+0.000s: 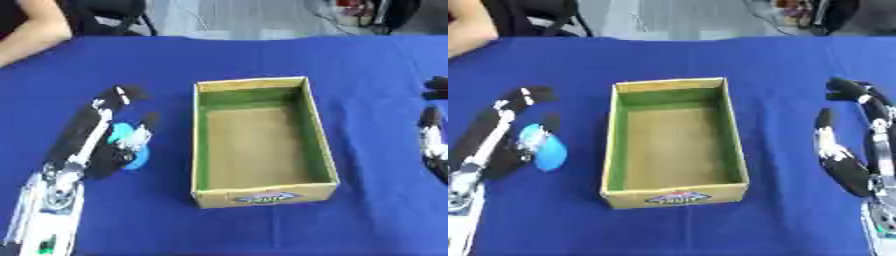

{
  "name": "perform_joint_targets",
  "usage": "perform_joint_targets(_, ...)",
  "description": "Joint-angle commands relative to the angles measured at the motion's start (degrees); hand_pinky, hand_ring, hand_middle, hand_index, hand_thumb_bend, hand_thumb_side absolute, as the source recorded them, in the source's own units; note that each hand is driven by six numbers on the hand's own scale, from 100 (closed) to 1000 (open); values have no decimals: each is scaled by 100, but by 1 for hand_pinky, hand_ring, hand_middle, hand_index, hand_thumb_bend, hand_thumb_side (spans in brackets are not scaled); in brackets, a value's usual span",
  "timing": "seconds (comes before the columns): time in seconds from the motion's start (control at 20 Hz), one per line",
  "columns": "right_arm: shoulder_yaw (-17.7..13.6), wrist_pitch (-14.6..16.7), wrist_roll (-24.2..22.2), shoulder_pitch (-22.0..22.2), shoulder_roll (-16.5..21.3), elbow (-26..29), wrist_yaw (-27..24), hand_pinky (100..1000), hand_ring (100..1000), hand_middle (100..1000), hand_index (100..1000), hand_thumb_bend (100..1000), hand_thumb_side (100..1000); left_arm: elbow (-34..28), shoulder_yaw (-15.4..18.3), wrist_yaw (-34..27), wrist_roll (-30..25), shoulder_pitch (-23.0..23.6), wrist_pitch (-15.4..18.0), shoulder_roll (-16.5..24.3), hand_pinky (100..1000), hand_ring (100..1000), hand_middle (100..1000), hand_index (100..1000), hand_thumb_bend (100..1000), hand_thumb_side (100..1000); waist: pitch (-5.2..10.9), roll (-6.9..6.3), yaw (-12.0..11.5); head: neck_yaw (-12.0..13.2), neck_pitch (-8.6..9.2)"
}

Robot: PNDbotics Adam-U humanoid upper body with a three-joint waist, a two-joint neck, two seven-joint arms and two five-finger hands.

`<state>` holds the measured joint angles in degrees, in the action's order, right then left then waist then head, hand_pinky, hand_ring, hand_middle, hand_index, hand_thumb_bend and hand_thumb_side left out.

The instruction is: Pick up objects on the table and place them in the box.

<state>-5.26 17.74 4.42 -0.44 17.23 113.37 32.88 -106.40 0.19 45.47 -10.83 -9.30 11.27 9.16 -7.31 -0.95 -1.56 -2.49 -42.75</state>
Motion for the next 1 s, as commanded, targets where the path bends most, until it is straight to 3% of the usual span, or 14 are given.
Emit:
perform_joint_targets(0.05, -32, -5, 17, -3, 51, 122, 3, 823, 689, 728, 860, 100, 628, -123, 18, -32, 21, -41, 12, 40, 830, 915, 832, 834, 295, 1000, 60, 11, 4, -16, 89)
perform_joint_targets(0.6, -30, 4, 15, -3, 51, 122, 0, 824, 690, 729, 861, 101, 630, -129, 17, -32, 14, -42, 20, 43, 831, 916, 832, 835, 288, 1000, 53, 8, 6, -21, 94)
perform_joint_targets(0.75, -28, 6, 7, -2, 51, 122, -2, 824, 689, 729, 861, 109, 633, -130, 41, 75, -30, -40, 25, 57, 823, 907, 818, 850, 383, 972, 56, 8, 2, -16, 100)
perform_joint_targets(0.9, -29, 5, 2, -1, 52, 122, -1, 825, 689, 729, 861, 110, 633, -114, 111, 445, -98, -37, -27, 62, 821, 906, 813, 861, 398, 969, 60, 9, -1, -24, 108)
perform_joint_targets(0.95, -31, 5, 2, 0, 51, 122, -1, 825, 689, 729, 861, 112, 633, -112, 143, 568, -72, -36, -78, 56, 924, 1000, 948, 879, 423, 950, 61, 9, -4, -32, 108)
perform_joint_targets(1.0, -33, 4, 3, 1, 51, 122, 0, 825, 689, 729, 861, 112, 633, -110, 197, 705, 36, -38, -200, 49, 946, 1000, 971, 878, 426, 945, 62, 9, -6, -35, 109)
